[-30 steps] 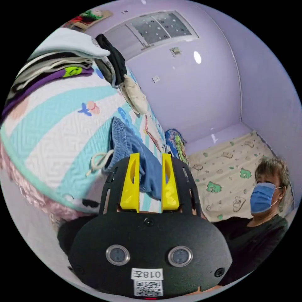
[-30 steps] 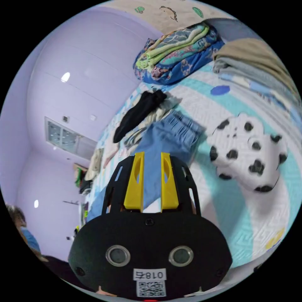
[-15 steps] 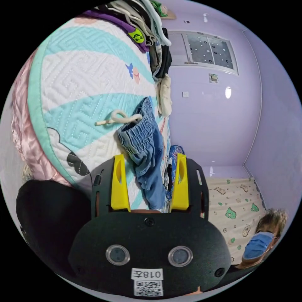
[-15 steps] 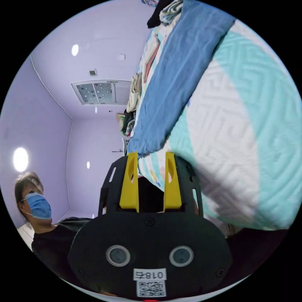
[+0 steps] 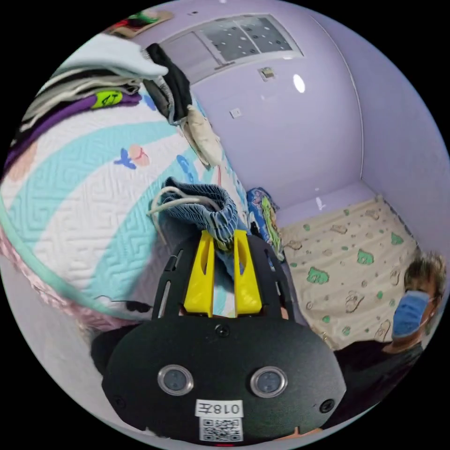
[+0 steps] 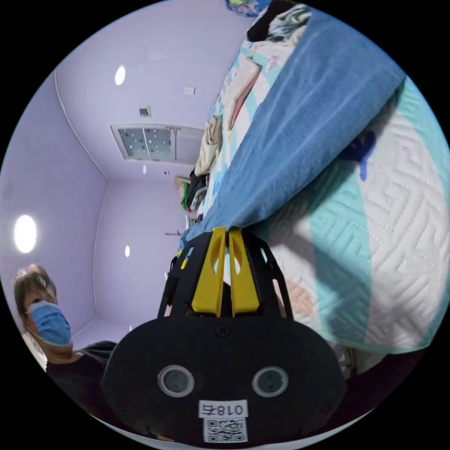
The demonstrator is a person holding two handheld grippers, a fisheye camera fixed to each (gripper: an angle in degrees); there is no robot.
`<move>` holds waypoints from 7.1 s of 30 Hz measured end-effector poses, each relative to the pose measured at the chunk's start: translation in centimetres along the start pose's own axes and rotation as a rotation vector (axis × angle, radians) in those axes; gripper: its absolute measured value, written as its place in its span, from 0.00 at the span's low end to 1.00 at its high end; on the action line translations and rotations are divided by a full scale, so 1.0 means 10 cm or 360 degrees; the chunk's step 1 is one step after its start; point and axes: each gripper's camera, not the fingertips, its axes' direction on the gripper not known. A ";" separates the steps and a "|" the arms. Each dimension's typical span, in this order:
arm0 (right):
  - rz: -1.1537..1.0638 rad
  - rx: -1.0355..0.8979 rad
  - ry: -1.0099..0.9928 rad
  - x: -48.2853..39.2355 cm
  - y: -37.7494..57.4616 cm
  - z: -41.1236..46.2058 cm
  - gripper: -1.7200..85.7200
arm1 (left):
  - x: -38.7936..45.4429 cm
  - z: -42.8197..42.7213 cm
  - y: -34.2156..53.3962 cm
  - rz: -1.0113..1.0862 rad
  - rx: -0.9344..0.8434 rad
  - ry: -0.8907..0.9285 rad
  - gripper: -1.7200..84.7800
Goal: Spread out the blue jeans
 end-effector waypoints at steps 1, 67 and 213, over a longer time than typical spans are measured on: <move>-0.0039 -0.0069 0.0031 -0.08 0.05 0.03 0.03 | 0.05 -0.19 -0.02 0.0059 -0.0035 -0.0048 0.09; 0.0001 0.0624 0.0781 -0.26 -1.42 -2.95 0.18 | 4.97 0.47 0.37 0.1216 -0.1003 -0.0516 0.01; -0.1868 -0.0555 0.1595 -0.89 1.42 2.81 0.11 | 0.97 0.08 1.00 -0.0295 0.0138 0.0403 0.15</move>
